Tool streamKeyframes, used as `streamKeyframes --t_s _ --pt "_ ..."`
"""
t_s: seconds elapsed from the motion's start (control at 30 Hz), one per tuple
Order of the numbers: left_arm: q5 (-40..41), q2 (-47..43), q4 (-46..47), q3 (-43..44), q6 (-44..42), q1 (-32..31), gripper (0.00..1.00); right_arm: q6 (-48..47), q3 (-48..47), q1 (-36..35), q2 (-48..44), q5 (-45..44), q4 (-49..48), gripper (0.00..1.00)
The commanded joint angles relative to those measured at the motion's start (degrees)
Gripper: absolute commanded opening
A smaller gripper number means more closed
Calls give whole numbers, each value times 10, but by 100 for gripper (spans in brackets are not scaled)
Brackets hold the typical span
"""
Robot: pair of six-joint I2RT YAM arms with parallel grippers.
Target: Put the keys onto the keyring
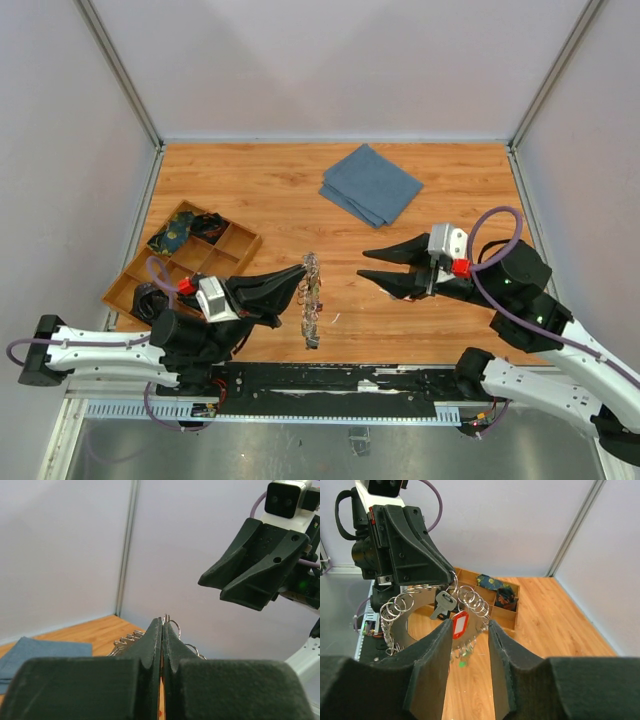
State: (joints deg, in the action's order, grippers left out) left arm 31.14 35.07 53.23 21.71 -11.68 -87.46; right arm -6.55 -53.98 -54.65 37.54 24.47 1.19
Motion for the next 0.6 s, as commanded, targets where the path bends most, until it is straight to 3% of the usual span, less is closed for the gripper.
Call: streamKeyframes --t_s 0.0,0.2,0.57 --pt "-42 -12 -12 1 54 36 1 73 -31 -1 30 -13 18 36" --pt "-86 -8 -21 2 69 63 1 160 -30 -1 62 10 -46 37" --pt "-148 -8 -35 10 78 65 0 175 -21 -1 98 89 -81 34"
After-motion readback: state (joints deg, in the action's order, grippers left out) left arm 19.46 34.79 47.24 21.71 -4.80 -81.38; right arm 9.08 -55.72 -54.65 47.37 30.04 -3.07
